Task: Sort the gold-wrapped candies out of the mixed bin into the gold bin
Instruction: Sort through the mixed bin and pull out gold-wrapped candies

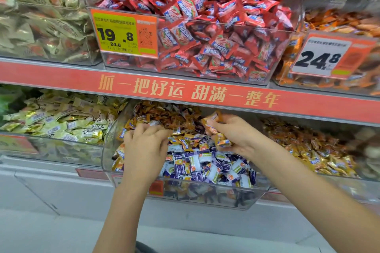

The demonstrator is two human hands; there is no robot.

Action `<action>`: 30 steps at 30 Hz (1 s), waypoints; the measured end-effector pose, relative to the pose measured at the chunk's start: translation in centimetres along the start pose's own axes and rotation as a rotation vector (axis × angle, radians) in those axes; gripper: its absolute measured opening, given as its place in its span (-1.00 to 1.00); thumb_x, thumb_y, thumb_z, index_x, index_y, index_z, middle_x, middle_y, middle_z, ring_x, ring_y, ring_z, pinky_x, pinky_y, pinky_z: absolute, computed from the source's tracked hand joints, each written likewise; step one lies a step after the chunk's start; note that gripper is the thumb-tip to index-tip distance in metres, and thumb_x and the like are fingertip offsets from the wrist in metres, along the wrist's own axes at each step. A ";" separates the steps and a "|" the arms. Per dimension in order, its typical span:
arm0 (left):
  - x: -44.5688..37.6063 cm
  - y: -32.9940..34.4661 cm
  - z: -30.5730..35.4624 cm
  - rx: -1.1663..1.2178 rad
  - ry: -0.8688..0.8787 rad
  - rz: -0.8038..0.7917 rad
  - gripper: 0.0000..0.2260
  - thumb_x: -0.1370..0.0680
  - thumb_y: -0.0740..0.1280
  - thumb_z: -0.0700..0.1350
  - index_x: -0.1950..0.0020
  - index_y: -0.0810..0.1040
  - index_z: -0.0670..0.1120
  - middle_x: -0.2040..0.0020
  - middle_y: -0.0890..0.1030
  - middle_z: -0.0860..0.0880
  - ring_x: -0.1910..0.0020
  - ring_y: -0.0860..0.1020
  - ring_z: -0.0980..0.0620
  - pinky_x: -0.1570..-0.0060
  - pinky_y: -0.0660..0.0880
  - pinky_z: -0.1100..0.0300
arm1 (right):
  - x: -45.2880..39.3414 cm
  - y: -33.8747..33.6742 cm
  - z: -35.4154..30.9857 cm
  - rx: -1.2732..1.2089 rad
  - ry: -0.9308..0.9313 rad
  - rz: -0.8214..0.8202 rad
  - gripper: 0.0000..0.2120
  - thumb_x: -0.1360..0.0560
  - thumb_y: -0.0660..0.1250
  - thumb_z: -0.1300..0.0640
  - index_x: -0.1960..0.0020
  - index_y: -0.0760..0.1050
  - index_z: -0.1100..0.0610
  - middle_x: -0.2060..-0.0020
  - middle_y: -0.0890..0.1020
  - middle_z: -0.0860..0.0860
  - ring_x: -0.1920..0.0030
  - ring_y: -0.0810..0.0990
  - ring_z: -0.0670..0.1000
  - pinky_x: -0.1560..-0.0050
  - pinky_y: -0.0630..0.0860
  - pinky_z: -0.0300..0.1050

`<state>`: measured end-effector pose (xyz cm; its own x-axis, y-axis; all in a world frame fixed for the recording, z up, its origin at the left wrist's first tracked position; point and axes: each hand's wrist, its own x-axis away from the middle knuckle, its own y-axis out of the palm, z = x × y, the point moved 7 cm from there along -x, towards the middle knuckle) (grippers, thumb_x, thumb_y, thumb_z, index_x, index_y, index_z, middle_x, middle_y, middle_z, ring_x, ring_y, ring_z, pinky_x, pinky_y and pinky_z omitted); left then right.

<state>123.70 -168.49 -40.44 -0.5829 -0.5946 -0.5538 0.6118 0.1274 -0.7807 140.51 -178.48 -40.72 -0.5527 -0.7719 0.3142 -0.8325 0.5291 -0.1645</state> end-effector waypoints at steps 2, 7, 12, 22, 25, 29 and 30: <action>-0.4 -0.6 1.3 0.180 0.065 0.027 -0.82 -0.49 0.31 -0.17 0.00 0.68 -0.06 0.12 0.66 0.02 0.04 0.57 -0.07 0.05 0.47 0.01 | 1.5 -1.5 0.6 -0.181 0.077 -0.014 -0.89 -0.61 0.22 0.16 0.06 0.48 0.14 0.40 0.55 0.02 0.50 0.41 -0.10 0.57 0.31 -0.27; -0.9 3.1 2.1 0.183 -0.062 -0.424 -0.67 -0.59 0.25 -0.10 -0.36 0.47 -0.01 -0.28 0.54 -0.02 0.04 0.58 0.11 0.14 0.50 0.27 | 5.0 -5.7 0.7 -0.500 0.160 -0.056 -0.86 -0.65 0.12 0.22 0.05 0.42 0.18 0.40 0.47 0.04 0.57 0.34 -0.12 0.62 0.23 -0.30; -3.1 5.4 1.8 0.062 -0.138 -0.568 -0.61 -0.58 0.25 -0.10 -0.40 0.40 -0.12 0.03 0.63 -0.17 0.28 0.49 -0.05 0.31 0.42 0.17 | 7.2 -11.1 2.7 -0.621 0.208 0.013 -0.86 -0.61 0.12 0.24 0.11 0.38 0.19 0.34 0.45 0.05 0.42 0.29 -0.14 0.55 0.18 -0.34; -3.9 6.1 2.3 0.062 -0.118 -0.440 -0.75 -0.58 0.25 -0.20 -0.25 0.55 -0.15 -0.04 0.61 -0.22 0.36 0.44 -0.05 0.40 0.32 0.16 | 4.5 -19.8 7.4 -0.544 0.232 0.248 -0.87 -0.61 0.16 0.27 0.06 0.46 0.18 0.20 0.61 0.13 0.27 0.57 0.04 0.35 0.58 -0.06; -3.8 5.9 2.1 0.180 -0.181 -0.400 -0.80 -0.59 0.26 -0.21 -0.18 0.58 -0.17 -0.05 0.61 -0.22 0.37 0.50 -0.08 0.37 0.36 0.17 | 3.7 -21.1 7.7 -0.431 0.204 0.243 -0.82 -0.63 0.14 0.20 0.06 0.50 0.16 0.10 0.61 0.09 0.07 0.54 0.07 0.03 0.49 0.06; -4.2 4.4 2.4 0.270 -0.186 -0.298 -0.87 -0.56 0.32 -0.18 -0.05 0.64 -0.14 -0.03 0.64 -0.15 0.42 0.48 -0.02 0.37 0.35 0.21 | 3.9 -21.9 7.3 -0.239 0.149 0.217 -0.67 -0.65 0.05 -0.01 -0.19 0.52 0.09 -0.17 0.55 -0.01 -0.20 0.41 -0.01 -0.32 0.22 0.24; -4.3 3.8 2.5 0.292 -0.189 -0.258 -0.89 -0.54 0.36 -0.16 -0.01 0.65 -0.12 0.01 0.64 -0.11 0.47 0.47 -0.02 0.42 0.33 0.24 | 4.1 -22.0 7.3 -0.194 0.141 0.221 -0.63 -0.65 0.02 -0.05 -0.31 0.45 0.07 -0.28 0.49 -0.04 -0.32 0.35 -0.04 -0.39 0.09 0.30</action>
<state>129.88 -167.42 -40.29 -0.6450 -0.7158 -0.2674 0.6005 -0.2584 -0.7567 156.25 -195.79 -42.63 -0.6968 -0.5816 0.4197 -0.6627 0.7460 -0.0665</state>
